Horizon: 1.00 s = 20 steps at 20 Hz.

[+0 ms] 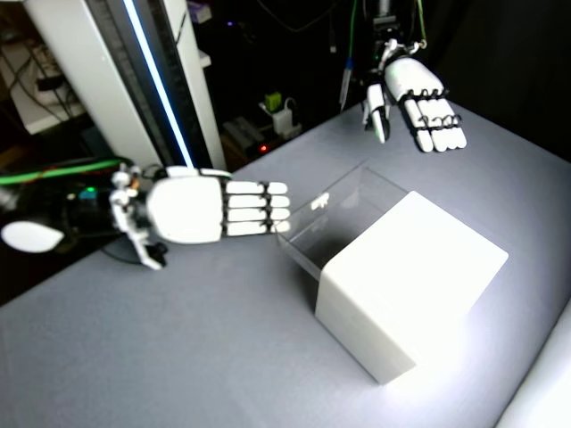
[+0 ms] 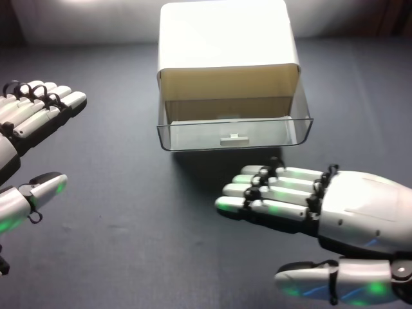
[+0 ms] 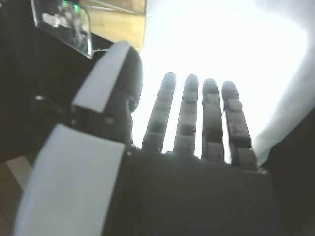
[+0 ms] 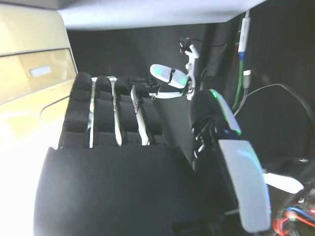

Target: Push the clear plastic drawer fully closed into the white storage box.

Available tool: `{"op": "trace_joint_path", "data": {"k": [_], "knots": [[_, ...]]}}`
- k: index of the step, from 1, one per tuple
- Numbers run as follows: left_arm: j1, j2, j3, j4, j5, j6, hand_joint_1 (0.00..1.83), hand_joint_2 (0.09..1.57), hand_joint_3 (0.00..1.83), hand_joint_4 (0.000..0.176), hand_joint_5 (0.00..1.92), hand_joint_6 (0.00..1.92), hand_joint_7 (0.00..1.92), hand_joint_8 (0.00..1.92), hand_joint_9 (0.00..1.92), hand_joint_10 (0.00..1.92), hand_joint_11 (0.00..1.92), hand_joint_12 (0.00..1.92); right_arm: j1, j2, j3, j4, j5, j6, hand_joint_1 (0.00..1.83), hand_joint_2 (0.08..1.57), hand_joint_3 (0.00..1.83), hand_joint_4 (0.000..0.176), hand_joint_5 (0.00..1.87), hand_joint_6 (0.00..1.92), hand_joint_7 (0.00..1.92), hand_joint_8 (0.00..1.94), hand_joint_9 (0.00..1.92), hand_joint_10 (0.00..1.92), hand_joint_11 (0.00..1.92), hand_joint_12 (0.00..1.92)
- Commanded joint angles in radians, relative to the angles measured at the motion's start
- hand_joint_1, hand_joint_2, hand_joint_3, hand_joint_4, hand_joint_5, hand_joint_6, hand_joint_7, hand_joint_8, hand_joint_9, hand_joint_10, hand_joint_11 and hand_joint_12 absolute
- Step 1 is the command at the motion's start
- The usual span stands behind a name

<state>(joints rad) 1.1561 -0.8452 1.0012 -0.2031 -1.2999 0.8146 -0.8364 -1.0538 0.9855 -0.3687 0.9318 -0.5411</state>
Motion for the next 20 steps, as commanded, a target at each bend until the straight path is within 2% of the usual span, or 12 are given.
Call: {"op": "trace_joint_path", "data": {"k": [1,2,3,5,7,10,11,13,15,16,17,20], "knots": [[-0.005,0.007,0.003,-0.018,-0.125,-0.001,0.43,1.48,0.01,0.015,0.0,0.0,0.0,0.0,0.0,0.0,0.0,0.0,0.016,-0.007,0.006,0.015,0.114,0.009,0.2,1.46,0.0,0.0,0.06,0.0,0.0,0.0,0.0,0.0,0.0,0.0],[-0.005,0.007,0.003,-0.02,-0.126,-0.001,0.43,1.49,0.01,0.02,0.0,0.0,0.0,0.0,0.0,0.0,0.0,0.0,0.029,-0.014,0.011,0.011,0.114,0.009,0.21,1.46,0.0,0.0,0.01,0.0,0.0,0.0,0.0,0.0,0.0,0.0],[-0.005,0.006,0.003,-0.021,-0.126,0.0,0.43,1.49,0.01,0.008,0.0,0.0,0.0,0.0,0.0,0.0,0.0,0.0,0.043,-0.02,0.015,0.007,0.114,0.009,0.33,1.43,0.0,0.0,0.01,0.0,0.0,0.0,0.0,0.0,0.0,0.0],[-0.005,0.006,0.003,-0.021,-0.126,0.0,0.45,1.48,0.01,0.016,0.0,0.0,0.0,0.0,0.0,0.0,0.0,0.0,0.062,-0.027,0.019,-0.004,0.114,0.009,0.26,1.45,0.0,0.0,0.0,0.0,0.0,0.0,0.0,0.0,0.0,0.0],[-0.005,0.006,0.004,-0.023,-0.128,0.0,0.48,1.47,0.0,0.0,0.0,0.0,0.0,0.0,0.0,0.0,0.0,0.0,0.079,-0.033,0.024,-0.013,0.115,0.009,0.32,1.42,0.0,0.0,0.01,0.0,0.0,0.0,0.0,0.0,0.0,0.0],[-0.005,0.007,0.004,-0.025,-0.132,0.0,0.42,1.46,0.0,0.0,0.0,0.0,0.0,0.0,0.0,0.0,0.0,0.0,0.087,-0.034,0.03,-0.016,0.115,0.008,0.13,1.47,0.01,0.0,0.0,0.0,0.0,0.0,0.0,0.0,0.0,0.0],[-0.004,0.007,0.004,-0.027,-0.134,0.0,0.06,1.27,0.0,0.0,0.0,0.0,0.0,0.0,0.0,0.0,0.0,0.0,0.09,-0.034,0.034,-0.015,0.114,0.005,0.12,1.47,0.01,0.0,0.0,0.0,0.0,0.0,0.0,0.0,0.0,0.0],[-0.003,0.007,0.004,-0.028,-0.135,0.0,0.01,1.21,0.0,0.002,0.0,0.0,0.0,0.0,0.0,0.0,0.0,0.0,0.095,-0.034,0.039,-0.007,0.107,-0.003,0.1,1.47,0.01,0.0,0.0,0.0,0.0,0.0,0.0,0.0,0.0,0.0],[-0.003,0.007,0.004,-0.028,-0.137,0.0,0.0,1.02,0.0,0.013,0.0,0.0,0.0,0.0,0.0,0.0,0.0,0.0,0.096,-0.039,0.045,0.0,0.096,-0.008,0.1,1.48,0.0,0.0,0.0,0.0,0.0,0.0,0.0,0.0,0.0,0.0],[-0.003,0.007,0.004,-0.028,-0.137,0.0,0.11,1.28,0.01,0.0,0.0,0.0,0.0,0.0,0.0,0.0,0.0,0.0,0.096,-0.045,0.049,0.001,0.085,-0.008,0.08,1.48,0.01,0.0,0.0,0.0,0.0,0.0,0.0,0.0,0.0,0.0],[-0.003,0.007,0.004,-0.028,-0.138,0.0,0.32,1.39,0.02,0.0,0.0,0.0,0.0,0.0,0.0,0.0,0.0,0.0,0.096,-0.049,0.052,0.001,0.075,-0.008,0.1,1.48,0.0,0.0,0.0,0.0,0.0,0.0,0.0,0.0,0.0,0.0],[-0.003,0.007,0.004,-0.029,-0.14,0.0,0.45,1.45,0.0,0.013,0.0,0.0,0.0,0.0,0.0,0.0,0.0,0.0,0.096,-0.061,0.061,0.007,0.053,-0.008,0.15,1.47,0.0,0.0,0.0,0.0,0.0,0.0,0.0,0.0,0.0,0.0]]}}
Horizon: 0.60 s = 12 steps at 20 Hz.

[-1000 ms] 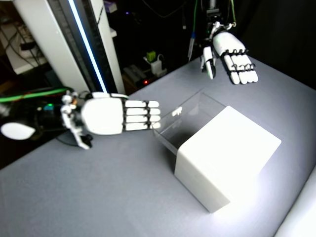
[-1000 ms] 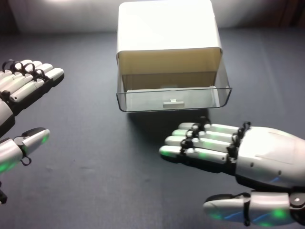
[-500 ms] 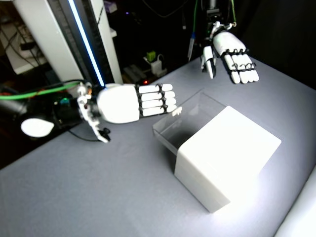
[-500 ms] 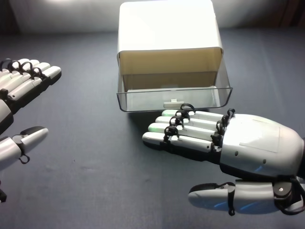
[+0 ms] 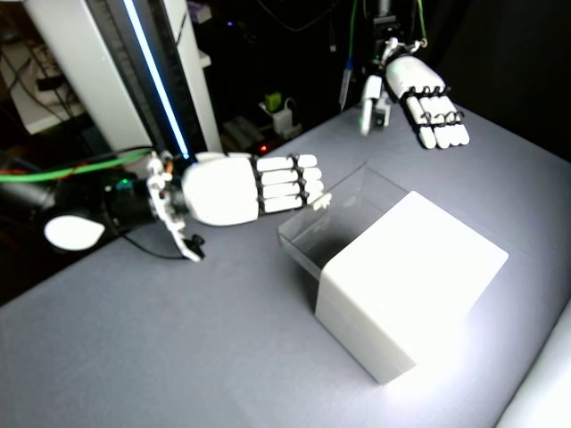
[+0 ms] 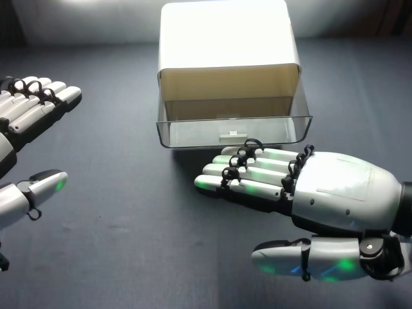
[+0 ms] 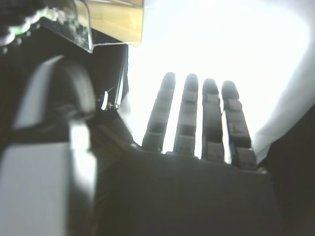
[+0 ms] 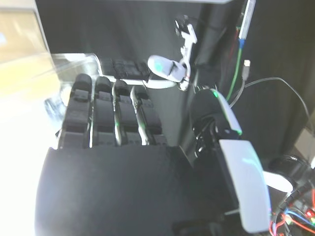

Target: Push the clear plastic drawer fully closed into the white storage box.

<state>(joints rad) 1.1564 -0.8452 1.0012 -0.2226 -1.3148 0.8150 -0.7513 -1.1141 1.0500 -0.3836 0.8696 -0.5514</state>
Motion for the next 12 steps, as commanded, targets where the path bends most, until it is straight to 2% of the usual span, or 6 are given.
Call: {"op": "trace_joint_path", "data": {"k": [1,4,6,9,10,12], "knots": [[-0.003,0.007,0.004,-0.01,-0.126,-0.001,0.45,1.44,0.0,0.016,0.0,0.0,0.0,0.0,0.0,0.0,0.0,0.0,0.011,-0.002,-0.002,0.024,0.113,0.002,0.15,1.46,0.0,0.0,0.0,0.0,0.0,0.0,0.0,0.0,0.0,0.0],[-0.003,0.007,0.004,-0.011,-0.127,-0.001,0.39,1.45,0.0,0.019,0.0,0.0,0.0,0.0,0.0,0.0,0.0,0.0,0.011,-0.002,0.0,0.026,0.108,-0.001,0.19,1.45,0.0,0.0,0.0,0.0,0.0,0.0,0.0,0.0,0.0,0.0],[-0.002,0.007,0.003,-0.011,-0.129,-0.001,0.42,1.45,0.0,0.013,0.0,0.0,0.0,0.0,0.0,0.0,0.0,0.0,0.011,-0.002,0.001,0.027,0.108,-0.003,0.21,1.45,0.0,0.0,0.0,0.0,0.0,0.0,0.0,0.0,0.0,0.0],[0.0,0.007,0.003,-0.012,-0.13,-0.001,0.39,1.46,0.0,0.007,0.0,0.0,0.0,0.0,0.0,0.0,0.0,0.0,0.021,-0.001,0.0,0.026,0.114,-0.014,0.13,1.47,0.0,0.0,0.0,0.0,0.0,0.0,0.0,0.0,0.0,0.0],[0.001,0.008,0.003,-0.012,-0.131,-0.001,0.39,1.47,0.01,0.01,0.0,0.0,0.0,0.0,0.0,0.0,0.0,0.0,0.028,0.0,0.0,0.023,0.121,-0.016,0.2,1.46,0.0,0.0,0.0,0.0,0.0,0.0,0.0,0.0,0.0,0.0],[0.001,0.008,0.003,-0.012,-0.131,-0.001,0.39,1.43,0.0,0.0,0.0,0.0,0.0,0.0,0.0,0.0,0.0,0.0,0.039,0.004,-0.003,0.02,0.127,-0.024,0.19,1.46,0.0,0.0,0.0,0.0,0.0,0.0,0.0,0.0,0.0,0.0]]}}
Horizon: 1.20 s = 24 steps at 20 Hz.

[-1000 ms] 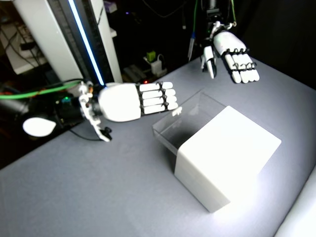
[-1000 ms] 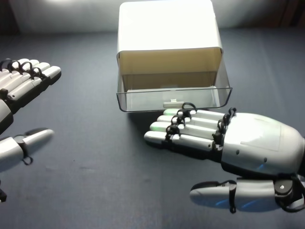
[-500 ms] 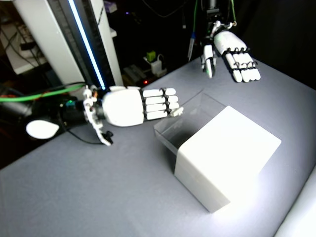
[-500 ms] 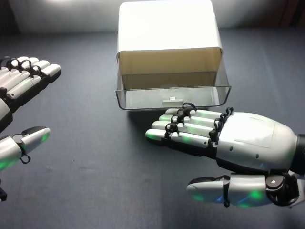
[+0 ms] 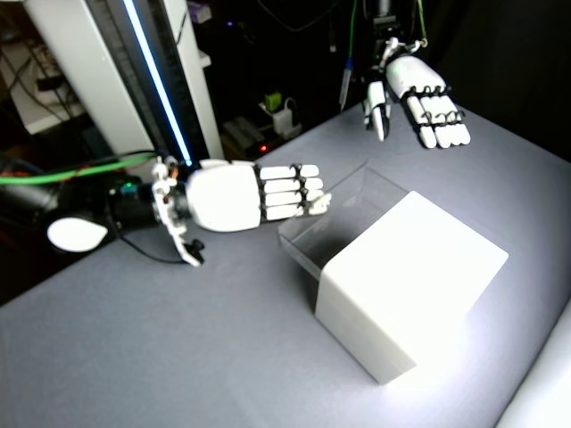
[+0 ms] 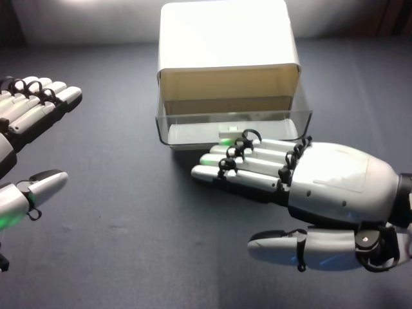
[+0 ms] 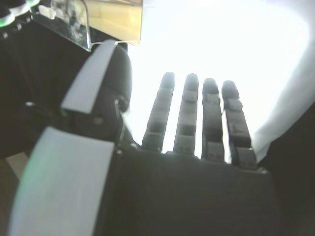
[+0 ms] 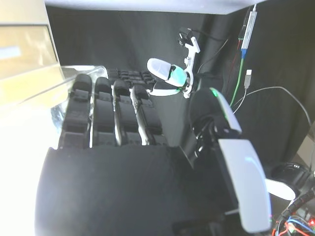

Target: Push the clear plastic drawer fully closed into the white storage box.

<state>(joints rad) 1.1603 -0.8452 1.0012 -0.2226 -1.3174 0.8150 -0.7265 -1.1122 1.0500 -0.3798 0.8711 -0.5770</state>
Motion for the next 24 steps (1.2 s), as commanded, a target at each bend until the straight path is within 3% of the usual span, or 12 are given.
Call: {"op": "trace_joint_path", "data": {"k": [1,3,7,14,16,18,21,22,24], "knots": [[-0.003,0.008,0.003,-0.012,-0.128,-0.001,0.4,1.41,0.0,0.0,0.0,0.0,0.0,0.0,0.0,0.0,0.0,0.0,0.018,0.004,-0.003,0.015,0.129,-0.002,0.24,1.45,0.0,0.0,0.0,0.0,0.0,0.0,0.0,0.0,0.0,0.0],[-0.002,0.008,0.003,-0.012,-0.129,-0.001,0.33,1.37,0.0,0.0,0.0,0.0,0.0,0.0,0.0,0.0,0.0,0.0,0.025,0.008,-0.004,0.014,0.134,-0.006,0.24,1.44,0.0,0.0,0.0,0.0,0.0,0.0,0.0,0.0,0.0,0.0],[-0.001,0.008,0.003,-0.013,-0.13,-0.001,0.52,1.44,0.01,0.0,0.0,0.0,0.0,0.0,0.0,0.0,0.0,0.0,0.04,0.012,-0.001,0.022,0.135,-0.028,0.3,1.45,0.0,0.0,0.0,0.0,0.0,0.0,0.0,0.0,0.0,0.0],[-0.001,0.007,0.003,-0.015,-0.132,-0.001,0.54,1.44,0.0,0.0,0.0,0.0,0.0,0.0,0.0,0.0,0.0,0.0,0.06,0.003,0.02,0.086,0.096,-0.1,0.26,1.45,0.0,0.0,0.0,0.0,0.0,0.0,0.0,0.0,0.0,0.0],[-0.001,0.006,0.003,-0.015,-0.132,-0.001,0.52,1.44,0.0,0.0,0.0,0.0,0.0,0.0,0.0,0.0,0.0,0.0,0.069,-0.007,0.031,0.095,0.078,-0.109,0.34,1.44,0.0,0.0,0.05,0.02,0.0,0.0,0.0,0.0,0.0,0.0],[-0.001,0.006,0.004,-0.015,-0.132,-0.001,0.49,1.45,0.0,0.0,0.0,0.0,0.0,0.0,0.0,0.0,0.0,0.0,0.076,-0.015,0.04,0.121,0.063,-0.138,0.26,1.47,0.01,0.0,0.03,0.0,0.0,0.0,0.0,0.0,0.0,0.0],[-0.001,0.006,0.004,-0.015,-0.132,-0.001,0.51,1.44,0.0,0.014,0.0,0.0,0.0,0.0,0.0,0.0,0.0,0.0,0.088,-0.026,0.051,0.153,0.037,-0.177,0.11,1.49,0.01,0.0,0.0,0.0,0.0,0.0,0.0,0.0,0.0,0.0],[-0.001,0.005,0.004,-0.015,-0.132,-0.001,0.52,1.44,0.0,0.016,0.0,0.0,0.0,0.0,0.0,0.0,0.0,0.0,0.092,-0.033,0.06,0.166,0.028,-0.185,0.25,1.49,0.0,0.0,0.0,0.0,0.0,0.0,0.0,0.0,0.0,0.0],[-0.001,0.004,0.005,-0.015,-0.132,-0.001,0.52,1.44,0.0,0.019,0.0,0.0,0.0,0.0,0.0,0.0,0.0,0.0,0.099,-0.046,0.075,0.192,0.009,-0.204,0.28,1.48,0.0,0.0,0.0,0.0,0.0,0.0,0.0,0.0,0.0,0.0]]}}
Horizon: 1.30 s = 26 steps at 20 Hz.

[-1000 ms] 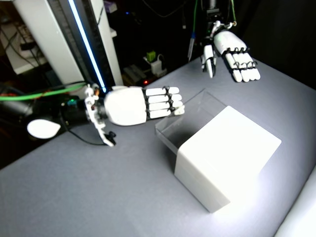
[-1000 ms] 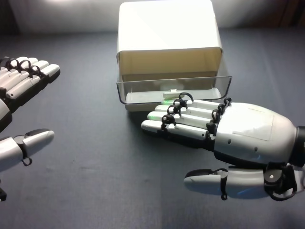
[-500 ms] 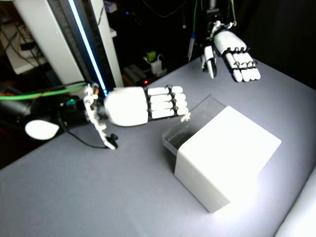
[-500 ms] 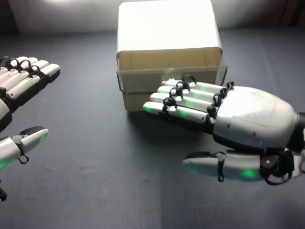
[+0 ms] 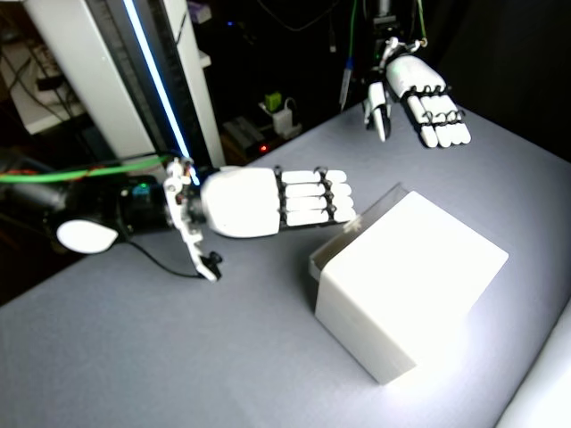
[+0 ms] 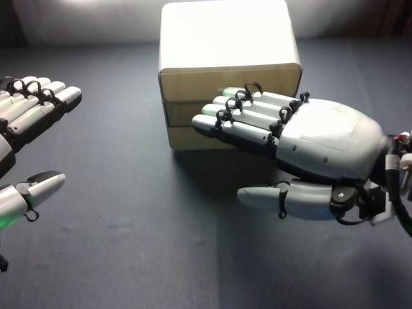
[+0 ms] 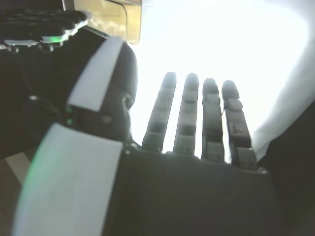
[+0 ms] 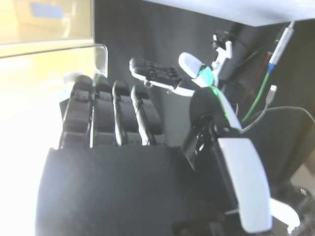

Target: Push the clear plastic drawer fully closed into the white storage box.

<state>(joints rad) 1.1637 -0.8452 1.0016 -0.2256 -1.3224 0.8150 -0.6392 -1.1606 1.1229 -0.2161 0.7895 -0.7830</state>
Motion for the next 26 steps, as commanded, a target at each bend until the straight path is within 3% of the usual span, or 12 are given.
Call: {"op": "trace_joint_path", "data": {"k": [1,7,11,13,17,18,20,21,22,23,24,26], "knots": [[-0.004,0.004,0.004,-0.012,-0.127,-0.001,0.52,1.44,0.0,0.021,0.0,0.0,0.0,0.0,0.0,0.0,0.0,0.0,0.014,-0.004,0.008,0.041,0.079,-0.009,0.24,1.48,0.0,0.0,0.03,0.01,0.0,0.0,0.0,0.0,0.0,0.0],[-0.004,0.004,0.005,-0.012,-0.131,-0.001,0.52,1.45,0.0,0.0,0.0,0.0,0.0,0.0,0.0,0.0,0.0,0.0,0.018,-0.034,0.047,0.086,0.02,-0.027,0.38,1.45,0.0,0.0,0.04,0.01,0.0,0.0,0.0,0.0,0.0,0.0],[-0.002,0.004,0.004,-0.013,-0.133,-0.001,0.5,1.44,0.0,0.004,0.0,0.0,0.0,0.0,0.0,0.0,0.0,0.0,0.018,-0.033,0.044,0.088,0.019,-0.027,0.39,1.45,0.0,0.012,0.04,0.0,0.0,0.0,0.0,0.0,0.0,0.0],[-0.002,0.004,0.004,-0.014,-0.134,-0.001,0.49,1.45,0.0,0.0,0.0,0.0,0.0,0.0,0.0,0.0,0.0,0.0,0.018,-0.033,0.045,0.088,0.02,-0.027,0.33,1.46,0.0,0.0,0.01,0.0,0.0,0.0,0.0,0.0,0.0,0.0],[-0.002,0.004,0.004,-0.015,-0.135,-0.001,0.51,1.45,0.0,0.0,0.0,0.0,0.0,0.0,0.0,0.0,0.0,0.0,0.018,-0.033,0.045,0.091,0.02,-0.027,0.27,1.48,0.0,0.0,0.01,0.0,0.0,0.0,0.0,0.0,0.0,0.0],[-0.002,0.004,0.004,-0.015,-0.136,-0.001,0.51,1.44,0.0,0.0,0.0,0.0,0.0,0.0,0.0,0.0,0.0,0.0,0.018,-0.033,0.04,0.089,0.024,-0.027,0.31,1.47,0.0,0.008,0.02,0.01,0.0,0.0,0.0,0.0,0.0,0.0],[-0.002,0.004,0.003,-0.015,-0.137,-0.001,0.5,1.44,0.0,0.002,0.0,0.0,0.0,0.0,0.0,0.0,0.0,0.0,0.018,-0.033,0.025,0.078,0.034,-0.027,0.32,1.45,0.0,0.001,0.03,0.01,0.0,0.0,0.0,0.0,0.0,0.0],[-0.002,0.004,0.003,-0.016,-0.138,-0.001,0.5,1.45,0.0,0.005,0.0,0.0,0.0,0.0,0.0,0.0,0.0,0.0,0.018,-0.033,0.017,0.071,0.04,-0.027,0.18,1.46,0.0,0.0,0.0,0.0,0.0,0.0,0.0,0.0,0.0,0.0],[0.0,0.004,0.002,-0.018,-0.14,-0.001,0.49,1.45,0.0,0.001,0.0,0.0,0.0,0.0,0.0,0.0,0.0,0.0,0.018,-0.033,0.01,0.067,0.045,-0.027,0.14,1.47,0.0,0.0,0.0,0.0,0.0,0.0,0.0,0.0,0.0,0.0],[0.002,0.004,0.002,-0.019,-0.142,-0.001,0.46,1.45,0.0,0.014,0.0,0.0,0.0,0.0,0.0,0.0,0.0,0.0,0.018,-0.033,-0.001,0.06,0.052,-0.027,0.12,1.47,0.0,0.0,0.0,0.0,0.0,0.0,0.0,0.0,0.0,0.0],[0.004,0.004,0.001,-0.021,-0.145,-0.001,0.47,1.45,0.0,0.012,0.0,0.0,0.0,0.0,0.0,0.0,0.0,0.0,0.018,-0.033,-0.012,0.047,0.06,-0.026,0.1,1.46,0.0,0.0,0.0,0.0,0.0,0.0,0.0,0.0,0.0,0.0],[0.009,0.005,-0.001,-0.025,-0.151,-0.001,0.47,1.45,0.0,0.011,0.0,0.0,0.0,0.0,0.0,0.0,0.0,0.0,0.014,-0.026,-0.037,0.014,0.083,-0.004,0.22,1.45,0.0,0.0,0.04,0.01,0.0,0.0,0.0,0.0,0.0,0.0]]}}
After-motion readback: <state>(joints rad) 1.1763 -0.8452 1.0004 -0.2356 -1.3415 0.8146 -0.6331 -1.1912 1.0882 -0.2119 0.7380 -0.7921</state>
